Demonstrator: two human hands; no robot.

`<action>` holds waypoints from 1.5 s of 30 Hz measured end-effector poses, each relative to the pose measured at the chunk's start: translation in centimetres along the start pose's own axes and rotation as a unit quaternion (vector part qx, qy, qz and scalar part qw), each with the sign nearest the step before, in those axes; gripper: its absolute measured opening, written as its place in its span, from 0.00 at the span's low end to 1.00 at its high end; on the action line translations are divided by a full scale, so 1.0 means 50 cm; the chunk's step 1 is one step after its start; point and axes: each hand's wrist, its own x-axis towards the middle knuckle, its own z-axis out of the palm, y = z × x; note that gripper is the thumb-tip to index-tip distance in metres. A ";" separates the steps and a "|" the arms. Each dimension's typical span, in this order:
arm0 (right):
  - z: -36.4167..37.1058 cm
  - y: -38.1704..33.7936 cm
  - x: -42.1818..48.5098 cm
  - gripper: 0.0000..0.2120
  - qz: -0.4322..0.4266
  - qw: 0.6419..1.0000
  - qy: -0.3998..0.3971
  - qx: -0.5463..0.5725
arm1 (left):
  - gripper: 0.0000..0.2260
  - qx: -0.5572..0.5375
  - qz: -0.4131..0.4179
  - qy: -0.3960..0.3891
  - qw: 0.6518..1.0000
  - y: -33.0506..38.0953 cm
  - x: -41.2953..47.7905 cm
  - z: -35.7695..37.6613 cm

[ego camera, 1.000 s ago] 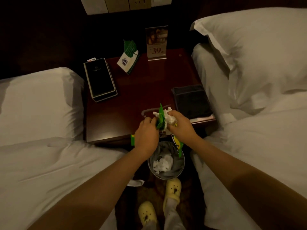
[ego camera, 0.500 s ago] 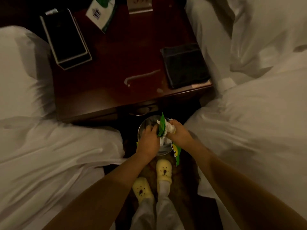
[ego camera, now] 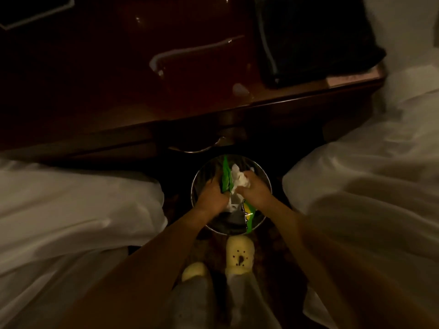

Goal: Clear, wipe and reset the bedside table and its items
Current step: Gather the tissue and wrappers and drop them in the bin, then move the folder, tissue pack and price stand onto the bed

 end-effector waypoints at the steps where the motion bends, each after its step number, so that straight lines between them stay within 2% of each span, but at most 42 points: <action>1: 0.004 0.012 0.014 0.20 0.004 1.000 -0.011 -0.013 | 0.28 0.000 0.002 -0.004 1.000 -0.011 0.010 0.004; 4: 0.008 0.034 0.038 0.26 0.000 0.999 -0.029 -0.046 | 0.34 0.018 0.011 -0.011 1.000 -0.035 0.026 -0.001; 7: -0.002 0.032 0.038 0.28 -0.007 0.995 -0.008 -0.100 | 0.35 0.048 0.030 -0.008 0.998 -0.037 0.020 -0.017; 12: -0.033 -0.009 -0.015 0.32 -0.019 0.990 0.001 -0.142 | 0.29 0.078 0.046 0.025 0.996 0.003 -0.034 -0.047; 16: -0.075 -0.077 -0.093 0.34 -0.027 0.978 0.011 -0.208 | 0.24 0.117 0.049 0.020 0.992 0.066 -0.102 -0.088; 21: -0.134 -0.198 -0.215 0.27 -0.147 0.929 0.092 -0.327 | 0.19 0.088 0.041 0.026 0.995 0.175 -0.204 -0.172; 25: -0.169 -0.308 -0.286 0.17 -0.278 0.887 0.161 -0.333 | 0.14 0.089 0.066 0.022 0.994 0.254 -0.268 -0.251; 28: -0.197 -0.392 -0.305 0.13 -0.334 0.869 0.184 -0.315 | 0.11 0.066 0.071 0.026 0.995 0.311 -0.292 -0.318; 31: -0.223 -0.467 -0.290 0.13 -0.359 0.857 0.203 -0.309 | 0.10 0.068 0.096 0.088 0.989 0.357 -0.296 -0.380; 36: -0.242 -0.573 -0.233 0.15 -0.379 0.844 0.227 -0.304 | 0.13 0.089 0.144 0.237 0.957 0.401 -0.267 -0.472; 41: -0.226 -0.652 -0.160 0.18 -0.367 0.846 0.230 -0.311 | 0.16 0.096 0.135 0.284 0.945 0.392 -0.234 -0.539; 45: -0.182 -0.689 -0.107 0.19 -0.342 0.866 0.195 -0.308 | 0.16 0.109 0.125 0.307 0.937 0.354 -0.199 -0.591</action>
